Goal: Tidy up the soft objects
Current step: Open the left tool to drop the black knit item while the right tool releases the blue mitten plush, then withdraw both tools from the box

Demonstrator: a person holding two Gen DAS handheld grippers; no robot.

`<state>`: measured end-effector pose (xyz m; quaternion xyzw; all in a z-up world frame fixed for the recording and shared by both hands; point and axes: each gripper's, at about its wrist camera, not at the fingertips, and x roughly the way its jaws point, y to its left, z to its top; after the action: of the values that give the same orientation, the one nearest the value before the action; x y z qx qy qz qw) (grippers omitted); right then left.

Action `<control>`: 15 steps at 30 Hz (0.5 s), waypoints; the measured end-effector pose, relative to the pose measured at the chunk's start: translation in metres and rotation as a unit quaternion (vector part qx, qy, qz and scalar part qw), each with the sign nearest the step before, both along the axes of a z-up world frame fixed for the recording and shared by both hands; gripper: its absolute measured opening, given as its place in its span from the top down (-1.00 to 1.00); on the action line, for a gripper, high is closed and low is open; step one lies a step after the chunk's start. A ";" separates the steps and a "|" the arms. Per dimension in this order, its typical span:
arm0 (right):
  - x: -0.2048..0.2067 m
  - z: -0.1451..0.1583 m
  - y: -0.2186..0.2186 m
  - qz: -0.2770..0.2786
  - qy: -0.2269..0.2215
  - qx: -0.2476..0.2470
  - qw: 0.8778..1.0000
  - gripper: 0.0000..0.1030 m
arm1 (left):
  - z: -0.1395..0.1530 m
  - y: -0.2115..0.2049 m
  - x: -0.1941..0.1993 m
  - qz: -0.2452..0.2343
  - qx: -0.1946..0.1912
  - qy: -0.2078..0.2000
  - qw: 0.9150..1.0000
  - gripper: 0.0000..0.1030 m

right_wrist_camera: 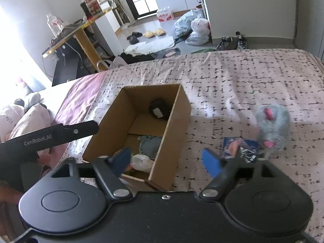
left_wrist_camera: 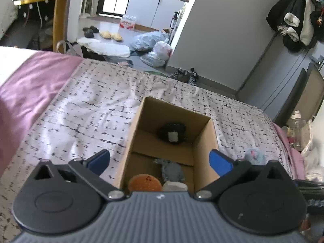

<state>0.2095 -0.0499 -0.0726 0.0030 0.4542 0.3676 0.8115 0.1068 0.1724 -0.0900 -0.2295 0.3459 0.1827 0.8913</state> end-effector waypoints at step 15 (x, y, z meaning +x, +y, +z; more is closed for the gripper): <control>-0.008 0.024 -0.075 -0.024 -0.021 0.036 0.999 -1.00 | 0.027 -0.050 -0.009 -0.041 -0.015 0.007 0.999 -1.00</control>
<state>0.2016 -0.1247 -0.0486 0.0354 0.4235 0.3642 0.8287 0.0974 0.1223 -0.0634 -0.2269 0.3641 0.1422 0.8920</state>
